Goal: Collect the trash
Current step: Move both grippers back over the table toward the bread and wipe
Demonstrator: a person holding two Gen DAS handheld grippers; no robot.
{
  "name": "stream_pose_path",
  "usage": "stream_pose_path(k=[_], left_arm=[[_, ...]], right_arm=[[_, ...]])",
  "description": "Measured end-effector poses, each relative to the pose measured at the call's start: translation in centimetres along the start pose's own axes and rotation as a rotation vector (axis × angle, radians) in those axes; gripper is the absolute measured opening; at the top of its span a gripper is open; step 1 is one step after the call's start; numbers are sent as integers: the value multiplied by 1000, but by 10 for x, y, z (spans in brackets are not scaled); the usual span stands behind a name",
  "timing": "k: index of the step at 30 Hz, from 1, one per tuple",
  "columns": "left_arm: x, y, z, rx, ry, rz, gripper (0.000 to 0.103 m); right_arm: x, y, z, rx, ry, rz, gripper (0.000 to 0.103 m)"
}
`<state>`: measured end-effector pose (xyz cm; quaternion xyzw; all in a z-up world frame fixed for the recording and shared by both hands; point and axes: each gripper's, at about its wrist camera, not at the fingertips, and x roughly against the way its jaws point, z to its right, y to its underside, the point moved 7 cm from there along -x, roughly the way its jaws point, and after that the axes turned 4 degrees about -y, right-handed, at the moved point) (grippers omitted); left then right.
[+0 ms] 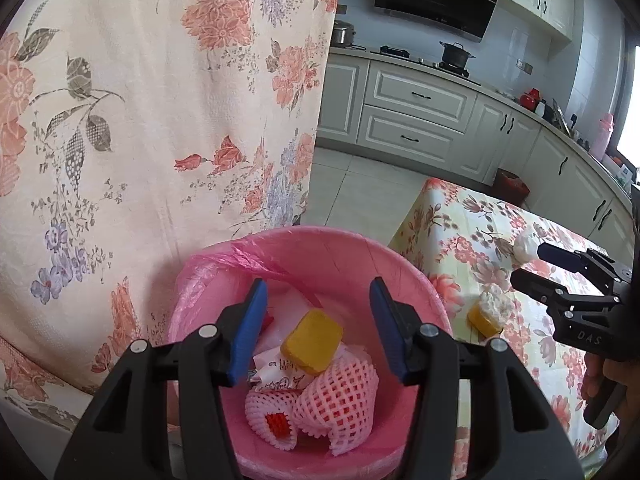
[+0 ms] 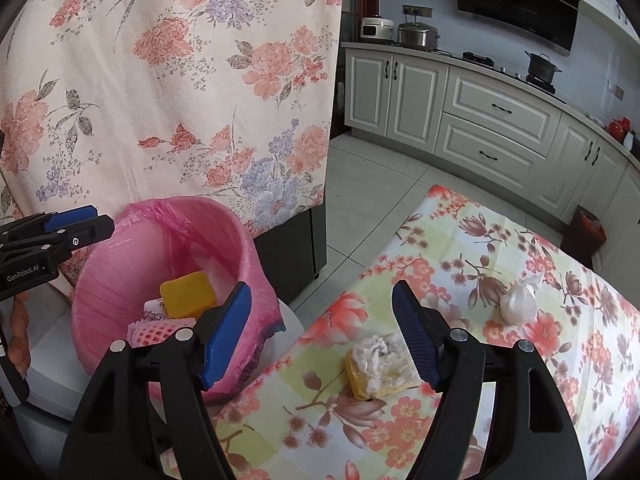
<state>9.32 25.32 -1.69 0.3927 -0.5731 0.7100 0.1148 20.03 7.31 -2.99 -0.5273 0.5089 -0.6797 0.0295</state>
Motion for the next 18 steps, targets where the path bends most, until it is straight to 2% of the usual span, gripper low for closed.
stream_pose_path(k=[18], left_arm=[[-19,2,81,-103,59,-39,53]], right_arm=[[17,29,86,-105,74,7,73]])
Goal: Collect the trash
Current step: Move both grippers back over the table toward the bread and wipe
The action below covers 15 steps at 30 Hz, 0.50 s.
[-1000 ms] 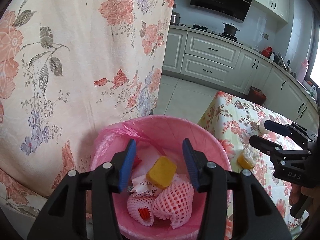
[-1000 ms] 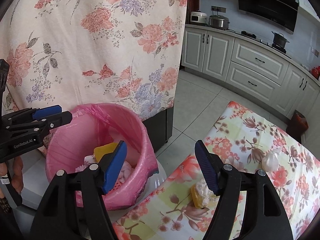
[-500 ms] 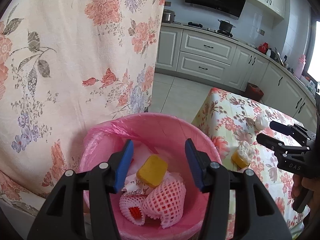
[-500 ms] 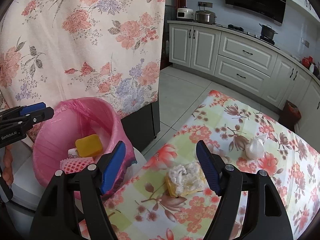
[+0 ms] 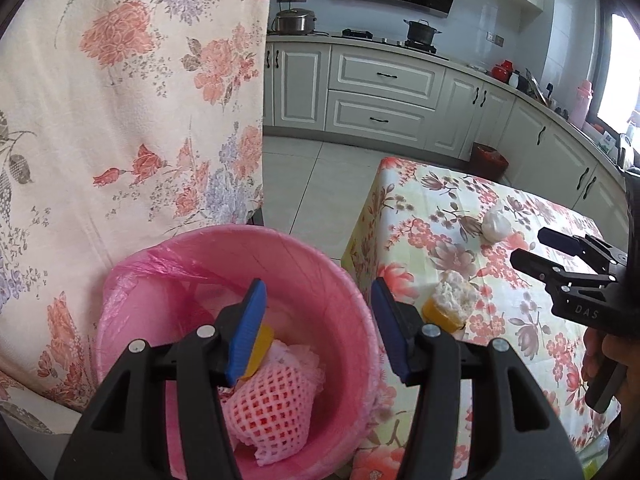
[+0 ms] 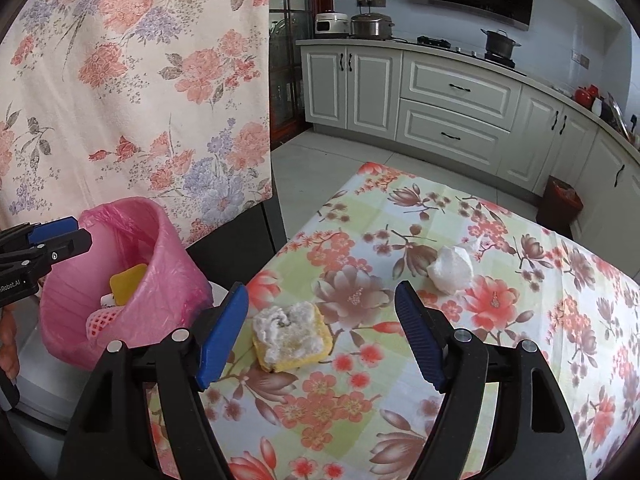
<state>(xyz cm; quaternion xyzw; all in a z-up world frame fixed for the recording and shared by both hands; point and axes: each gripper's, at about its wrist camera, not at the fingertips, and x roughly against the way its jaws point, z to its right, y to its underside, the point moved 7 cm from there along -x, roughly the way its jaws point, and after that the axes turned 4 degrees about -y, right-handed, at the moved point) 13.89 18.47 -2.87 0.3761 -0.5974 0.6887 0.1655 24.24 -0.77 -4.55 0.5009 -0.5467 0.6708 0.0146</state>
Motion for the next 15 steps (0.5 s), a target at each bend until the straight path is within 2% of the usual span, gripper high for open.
stream_pose_path(k=[15], left_arm=[[-27,2,88,-104,58,-50,58]], right_arm=[[5,29,84,-84,43,-15,75]])
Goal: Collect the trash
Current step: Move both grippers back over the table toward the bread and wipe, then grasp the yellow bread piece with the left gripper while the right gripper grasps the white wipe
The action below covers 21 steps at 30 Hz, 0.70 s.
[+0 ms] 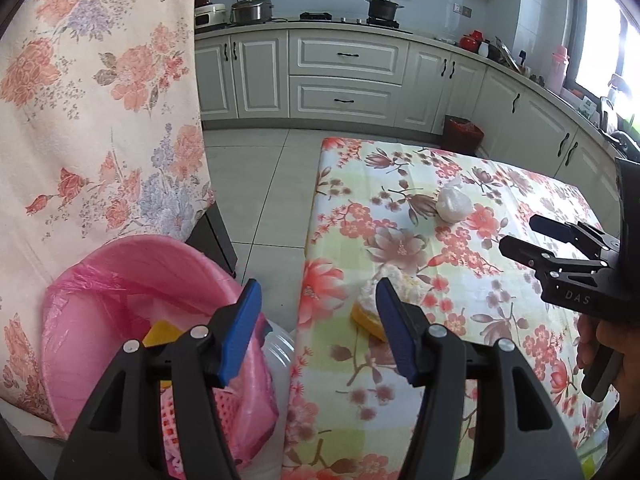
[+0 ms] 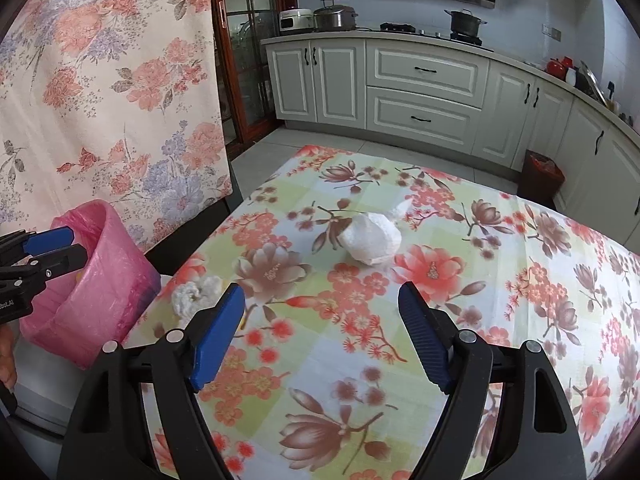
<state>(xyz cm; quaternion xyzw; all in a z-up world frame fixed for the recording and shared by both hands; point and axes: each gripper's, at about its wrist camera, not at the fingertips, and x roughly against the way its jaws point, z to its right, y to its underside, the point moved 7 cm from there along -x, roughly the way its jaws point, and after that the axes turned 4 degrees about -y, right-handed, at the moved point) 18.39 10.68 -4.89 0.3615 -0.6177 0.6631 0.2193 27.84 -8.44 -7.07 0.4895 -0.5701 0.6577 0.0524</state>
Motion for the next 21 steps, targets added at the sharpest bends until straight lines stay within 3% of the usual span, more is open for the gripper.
stream_pose_path(k=[13,21], left_arm=[[-42,11,59,-71,57,-94,59],[-74,23,71,-104,57,-164,59]], right_arm=[[-5,16,57,-50,21,-23,78],[-12,20,76,-62,14,-37,78]])
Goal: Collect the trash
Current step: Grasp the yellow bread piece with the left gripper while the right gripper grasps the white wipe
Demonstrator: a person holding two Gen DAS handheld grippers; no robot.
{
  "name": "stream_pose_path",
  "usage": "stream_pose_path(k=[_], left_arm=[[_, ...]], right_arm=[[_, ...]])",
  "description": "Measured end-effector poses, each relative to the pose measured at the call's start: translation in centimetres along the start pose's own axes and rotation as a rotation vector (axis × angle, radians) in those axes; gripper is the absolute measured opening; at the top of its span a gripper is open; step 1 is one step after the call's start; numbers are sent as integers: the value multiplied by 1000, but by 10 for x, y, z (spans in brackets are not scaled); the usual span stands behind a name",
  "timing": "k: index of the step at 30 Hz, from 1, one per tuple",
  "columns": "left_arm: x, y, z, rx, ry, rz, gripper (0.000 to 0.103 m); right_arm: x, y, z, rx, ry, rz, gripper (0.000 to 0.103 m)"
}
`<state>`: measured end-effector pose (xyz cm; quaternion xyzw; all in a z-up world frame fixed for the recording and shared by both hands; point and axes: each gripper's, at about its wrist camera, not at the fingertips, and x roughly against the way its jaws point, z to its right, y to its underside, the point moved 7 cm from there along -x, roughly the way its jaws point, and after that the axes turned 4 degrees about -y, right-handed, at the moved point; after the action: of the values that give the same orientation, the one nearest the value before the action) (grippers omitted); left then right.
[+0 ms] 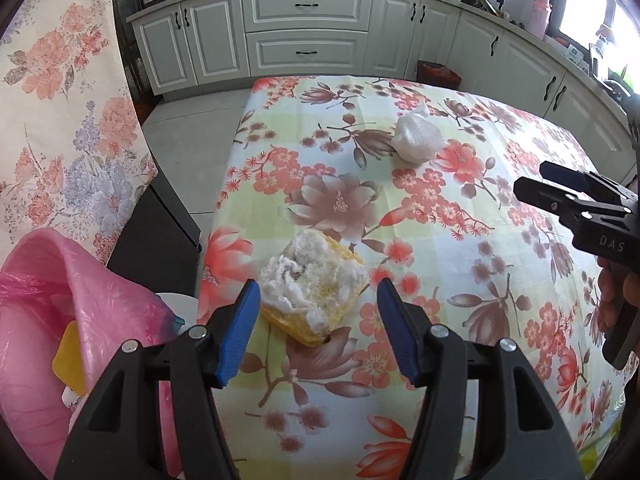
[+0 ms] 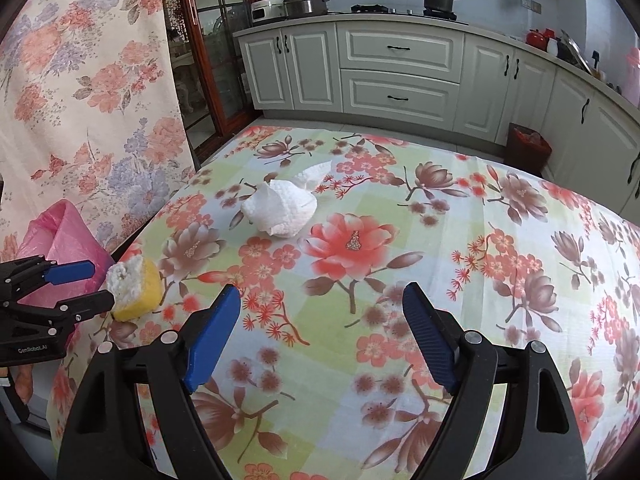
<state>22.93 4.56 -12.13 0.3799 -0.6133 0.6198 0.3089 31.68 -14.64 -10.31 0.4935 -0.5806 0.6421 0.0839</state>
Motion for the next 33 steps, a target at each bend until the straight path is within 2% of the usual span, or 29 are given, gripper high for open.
stream_pose_path(k=[12,14,20,27,33], left_arm=[[-28,-4,-10,5,-20,-43,62],[-30,-6,-12,9,-21,-43,51],[-28,-13,-15,27,-1,-25,41],[-25,-17,-12,39,31,-8,35],[-24,-18,-11,43,47,0,34]], right_arm=[[-21,-12,-1,23,-18,-16,79],[-26,-15,-4,26,-19,-18,79],[-41,-24,-10,28,-22,-22,79],[-62,-38,-19,45,-18,-28,79],[-78,-48,-24,58,-11,-35,79]])
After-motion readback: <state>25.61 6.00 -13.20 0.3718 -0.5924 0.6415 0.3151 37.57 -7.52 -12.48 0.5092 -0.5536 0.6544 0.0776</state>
